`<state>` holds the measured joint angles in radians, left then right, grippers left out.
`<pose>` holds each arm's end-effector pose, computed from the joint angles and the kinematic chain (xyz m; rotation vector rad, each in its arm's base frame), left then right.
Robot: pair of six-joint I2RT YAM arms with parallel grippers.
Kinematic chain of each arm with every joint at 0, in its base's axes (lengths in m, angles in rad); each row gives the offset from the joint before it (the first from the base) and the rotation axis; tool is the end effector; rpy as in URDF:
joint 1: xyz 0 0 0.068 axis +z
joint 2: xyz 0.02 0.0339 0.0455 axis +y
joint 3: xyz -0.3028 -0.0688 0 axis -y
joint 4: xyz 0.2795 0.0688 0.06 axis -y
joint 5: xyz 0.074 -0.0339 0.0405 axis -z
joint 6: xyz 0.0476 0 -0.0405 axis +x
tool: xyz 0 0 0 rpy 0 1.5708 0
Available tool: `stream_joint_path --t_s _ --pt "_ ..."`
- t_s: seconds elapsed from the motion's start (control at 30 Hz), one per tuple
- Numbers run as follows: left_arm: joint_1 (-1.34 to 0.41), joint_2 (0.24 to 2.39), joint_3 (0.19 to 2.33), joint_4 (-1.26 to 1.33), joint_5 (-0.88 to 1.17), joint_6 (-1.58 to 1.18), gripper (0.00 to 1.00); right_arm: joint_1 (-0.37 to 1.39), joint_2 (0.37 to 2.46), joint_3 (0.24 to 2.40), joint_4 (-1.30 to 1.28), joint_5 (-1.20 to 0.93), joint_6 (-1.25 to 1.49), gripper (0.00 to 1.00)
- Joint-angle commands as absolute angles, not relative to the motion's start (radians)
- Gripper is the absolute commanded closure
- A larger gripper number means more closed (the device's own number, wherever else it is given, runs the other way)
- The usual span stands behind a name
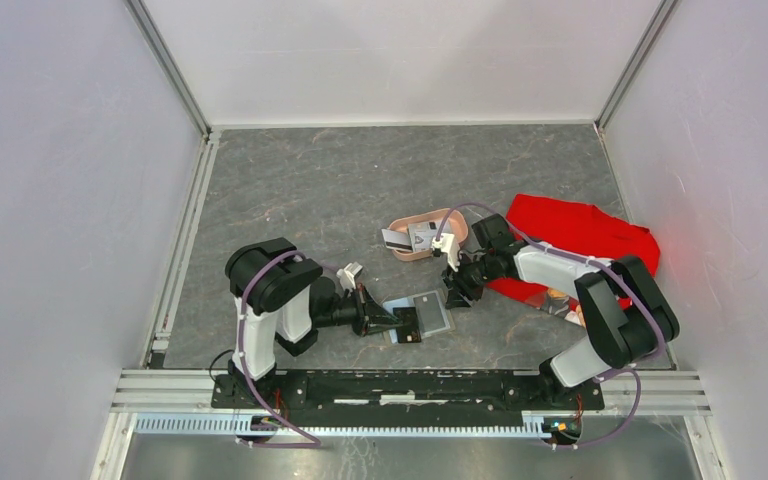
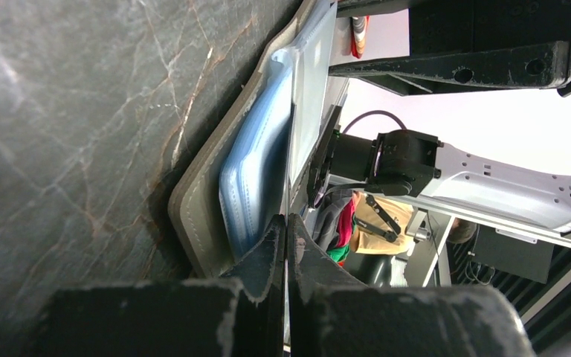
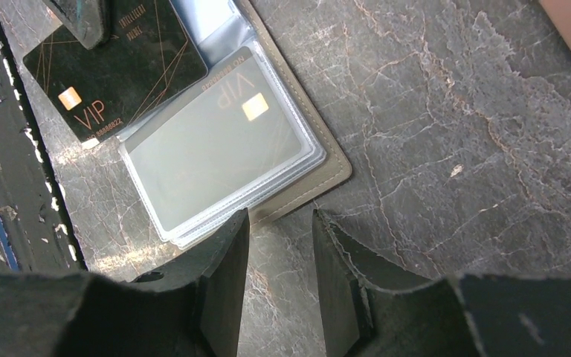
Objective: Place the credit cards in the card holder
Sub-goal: Insert the credit card into the card holder.
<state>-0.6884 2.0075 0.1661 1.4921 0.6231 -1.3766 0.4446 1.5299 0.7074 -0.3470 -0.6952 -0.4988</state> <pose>0.1654 -0.1720 0.0640 -0.2946 2.3954 -1.8038 0.2441 0.1501 0.1503 -1.3420 2.2123 0.9204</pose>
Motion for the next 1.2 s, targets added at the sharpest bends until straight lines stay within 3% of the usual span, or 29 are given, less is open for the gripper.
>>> stream_joint_path --t_s 0.0,1.17 --pt "-0.683 2.020 0.173 1.600 0.652 -1.406 0.98 0.452 1.542 0.741 -0.347 -0.683 -0.511 0.57" --pt "-0.670 1.980 0.191 1.503 0.676 -1.351 0.98 0.464 1.553 0.750 -0.357 -0.658 -0.514 0.57"
